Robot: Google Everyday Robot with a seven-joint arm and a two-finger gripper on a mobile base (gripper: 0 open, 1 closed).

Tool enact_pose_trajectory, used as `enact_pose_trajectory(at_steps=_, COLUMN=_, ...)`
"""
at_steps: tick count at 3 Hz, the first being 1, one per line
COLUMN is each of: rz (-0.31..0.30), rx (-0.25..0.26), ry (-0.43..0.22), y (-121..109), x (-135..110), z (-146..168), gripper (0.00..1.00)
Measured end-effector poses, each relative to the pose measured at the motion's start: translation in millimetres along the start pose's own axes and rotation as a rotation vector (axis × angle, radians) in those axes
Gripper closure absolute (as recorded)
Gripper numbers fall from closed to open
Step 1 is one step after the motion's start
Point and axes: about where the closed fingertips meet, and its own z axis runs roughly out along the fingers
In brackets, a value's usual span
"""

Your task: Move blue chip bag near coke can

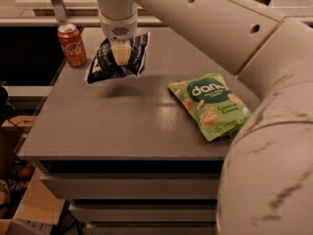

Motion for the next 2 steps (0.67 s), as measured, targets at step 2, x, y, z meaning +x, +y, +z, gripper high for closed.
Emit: enact_pose_trajectory(at_steps=2, rz=0.012, rx=0.004, ry=-0.032, y=-41, x=-2, z=33, gripper=1.00)
